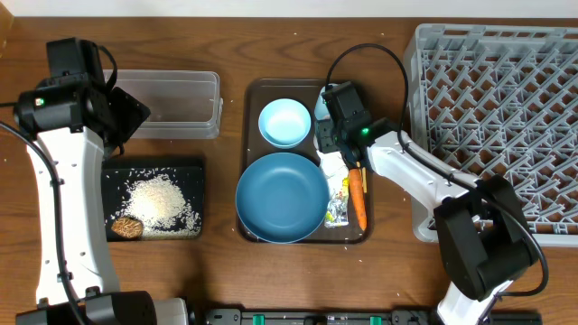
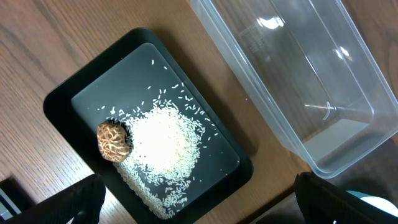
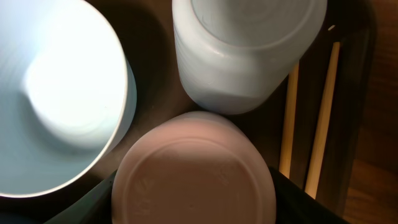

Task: Sort waste into correct bins and load items into the dishwasher rack
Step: 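Lift the pink cup and place it upside down in the rack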

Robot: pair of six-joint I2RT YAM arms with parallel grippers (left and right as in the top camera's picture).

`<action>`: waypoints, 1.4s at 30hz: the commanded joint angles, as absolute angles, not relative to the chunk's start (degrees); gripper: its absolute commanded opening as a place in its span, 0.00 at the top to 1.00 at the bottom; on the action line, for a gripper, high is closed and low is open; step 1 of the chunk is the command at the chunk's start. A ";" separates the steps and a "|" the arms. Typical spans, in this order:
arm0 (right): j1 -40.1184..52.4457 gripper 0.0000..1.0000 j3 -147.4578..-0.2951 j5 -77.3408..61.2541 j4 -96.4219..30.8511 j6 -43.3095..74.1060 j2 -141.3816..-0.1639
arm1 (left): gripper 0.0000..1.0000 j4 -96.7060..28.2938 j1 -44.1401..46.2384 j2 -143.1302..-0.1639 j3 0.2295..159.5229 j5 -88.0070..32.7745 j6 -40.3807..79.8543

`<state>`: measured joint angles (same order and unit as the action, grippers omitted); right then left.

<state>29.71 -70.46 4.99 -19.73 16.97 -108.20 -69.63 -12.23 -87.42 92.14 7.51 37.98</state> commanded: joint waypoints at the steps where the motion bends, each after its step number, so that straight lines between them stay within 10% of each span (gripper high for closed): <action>1: 30.41 0.48 -71.20 5.08 -20.01 17.12 -106.17 | 0.02 -69.82 -12.36 -86.48 92.86 8.01 38.89; 20: 23.55 0.50 -71.20 4.54 -30.04 14.06 -82.30 | 0.02 -69.82 -12.36 -86.48 92.86 8.01 38.89; 42: -25.19 0.43 -71.20 2.42 -26.41 9.54 -84.58 | 0.02 -69.82 -12.36 -86.48 92.86 8.01 38.89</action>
<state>-22.74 -70.46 7.25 -26.68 10.22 -82.24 -69.63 -12.23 -87.42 92.14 7.49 37.98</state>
